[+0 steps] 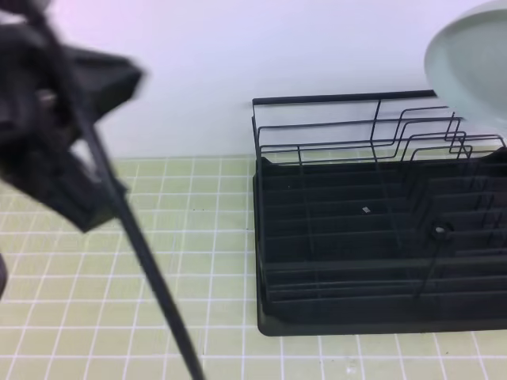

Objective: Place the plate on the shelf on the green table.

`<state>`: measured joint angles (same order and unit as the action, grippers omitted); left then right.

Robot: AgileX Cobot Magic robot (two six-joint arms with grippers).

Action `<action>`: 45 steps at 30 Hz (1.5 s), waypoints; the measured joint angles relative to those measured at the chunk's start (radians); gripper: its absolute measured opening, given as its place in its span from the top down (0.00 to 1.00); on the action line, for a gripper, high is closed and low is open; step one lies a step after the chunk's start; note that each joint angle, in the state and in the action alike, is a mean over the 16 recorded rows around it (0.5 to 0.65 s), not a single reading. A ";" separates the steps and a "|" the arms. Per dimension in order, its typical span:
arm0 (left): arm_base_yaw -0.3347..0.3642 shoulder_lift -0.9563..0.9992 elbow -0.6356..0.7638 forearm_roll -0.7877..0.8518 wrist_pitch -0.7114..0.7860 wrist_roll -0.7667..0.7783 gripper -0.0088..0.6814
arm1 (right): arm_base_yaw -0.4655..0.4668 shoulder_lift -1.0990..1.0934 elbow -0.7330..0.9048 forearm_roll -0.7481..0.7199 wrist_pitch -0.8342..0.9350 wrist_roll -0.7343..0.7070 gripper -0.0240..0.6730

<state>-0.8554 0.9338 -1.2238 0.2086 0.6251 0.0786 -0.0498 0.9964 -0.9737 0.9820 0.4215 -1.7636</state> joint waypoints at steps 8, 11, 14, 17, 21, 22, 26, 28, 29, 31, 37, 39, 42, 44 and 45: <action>0.001 -0.133 0.295 0.527 -0.018 -0.506 0.99 | 0.000 0.243 -0.202 -0.086 0.082 -0.107 0.97; 0.001 -0.178 0.412 0.676 -0.039 -0.653 0.99 | 0.000 0.323 -0.268 -0.101 0.112 -0.141 0.97; 0.001 -0.212 0.512 0.806 -0.041 -0.775 0.99 | 0.000 0.396 -0.318 -0.109 0.141 -0.169 0.97; 0.001 -0.234 0.584 0.912 -0.021 -0.869 0.99 | 0.000 0.458 -0.358 -0.117 0.167 -0.185 0.97; 0.001 -0.250 0.637 1.004 0.041 -0.948 0.99 | 0.000 0.518 -0.386 -0.127 0.185 -0.207 0.97; 0.001 -0.252 0.644 1.018 0.061 -0.959 0.99 | 0.000 0.529 -0.391 -0.129 0.188 -0.212 0.97; 0.001 -0.254 0.659 1.048 0.137 -0.976 0.99 | 0.000 0.560 -0.399 -0.133 0.199 -0.233 0.97; 0.001 -0.254 0.660 1.051 0.166 -0.977 0.99 | 0.000 0.568 -0.399 -0.133 0.201 -0.239 0.97; 0.001 -0.254 0.660 1.051 0.177 -0.977 0.99 | 0.000 0.571 -0.399 -0.133 0.200 -0.241 0.97; 0.001 -0.254 0.660 1.050 0.194 -0.977 0.99 | 0.000 0.576 -0.400 -0.133 0.196 -0.246 0.97; 0.001 -0.254 0.660 1.052 0.194 -0.981 0.99 | 0.000 0.591 -0.400 -0.132 0.178 -0.256 0.97; 0.001 -0.254 0.660 1.053 0.182 -0.982 0.99 | 0.000 0.597 -0.400 -0.132 0.173 -0.258 0.97; 0.001 -0.254 0.660 1.054 0.164 -0.985 0.99 | 0.000 0.605 -0.400 -0.130 0.165 -0.260 0.97; 0.001 -0.254 0.660 1.056 0.153 -0.987 0.99 | 0.000 0.611 -0.400 -0.130 0.163 -0.261 0.97; 0.001 -0.254 0.660 1.056 0.148 -0.988 0.99 | 0.000 0.614 -0.400 -0.130 0.164 -0.261 0.97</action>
<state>-0.8543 0.6795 -0.5634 1.2647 0.7734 -0.9096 -0.0498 1.6105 -1.3736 0.8521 0.5852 -2.0243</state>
